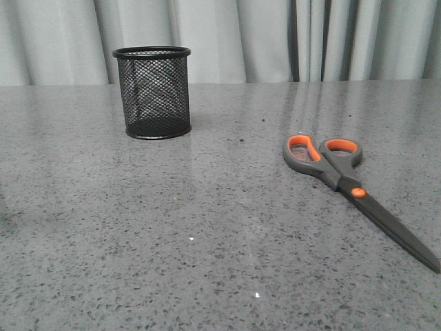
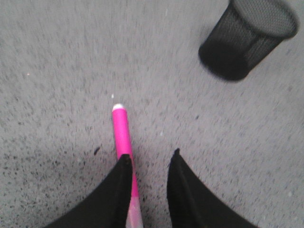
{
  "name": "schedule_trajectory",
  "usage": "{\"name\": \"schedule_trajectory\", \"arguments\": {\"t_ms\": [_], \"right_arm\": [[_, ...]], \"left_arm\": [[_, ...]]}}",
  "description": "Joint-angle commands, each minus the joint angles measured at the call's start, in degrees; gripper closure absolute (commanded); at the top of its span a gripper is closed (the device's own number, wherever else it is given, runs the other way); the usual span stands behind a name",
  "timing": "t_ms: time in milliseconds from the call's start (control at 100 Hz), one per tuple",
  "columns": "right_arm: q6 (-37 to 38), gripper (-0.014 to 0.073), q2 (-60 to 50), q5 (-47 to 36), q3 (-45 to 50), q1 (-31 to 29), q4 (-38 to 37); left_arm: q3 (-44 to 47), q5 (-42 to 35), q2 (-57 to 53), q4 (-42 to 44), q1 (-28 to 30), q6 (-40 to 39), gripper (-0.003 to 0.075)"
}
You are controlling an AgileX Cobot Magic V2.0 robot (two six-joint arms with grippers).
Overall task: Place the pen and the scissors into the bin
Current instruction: 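Close the left gripper on the pink highlighter and lift it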
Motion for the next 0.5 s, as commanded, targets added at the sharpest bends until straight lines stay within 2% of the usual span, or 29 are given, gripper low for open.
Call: {"name": "schedule_trajectory", "arguments": {"t_ms": [0, 150, 490], "right_arm": [[-0.8, 0.0268, 2.8, -3.2, -3.0, -0.1, -0.2], [-0.8, 0.0268, 3.4, -3.0, -3.1, -0.1, -0.2], [-0.8, 0.0268, 3.4, -3.0, -3.1, -0.1, -0.2]], "left_arm": [[-7.5, 4.7, 7.4, 0.0, -0.5, -0.2, 0.0545], [-14.3, 10.4, 19.5, 0.5, -0.5, -0.2, 0.0484], [-17.1, 11.3, 33.0, 0.5, -0.5, -0.2, 0.0484]]}}
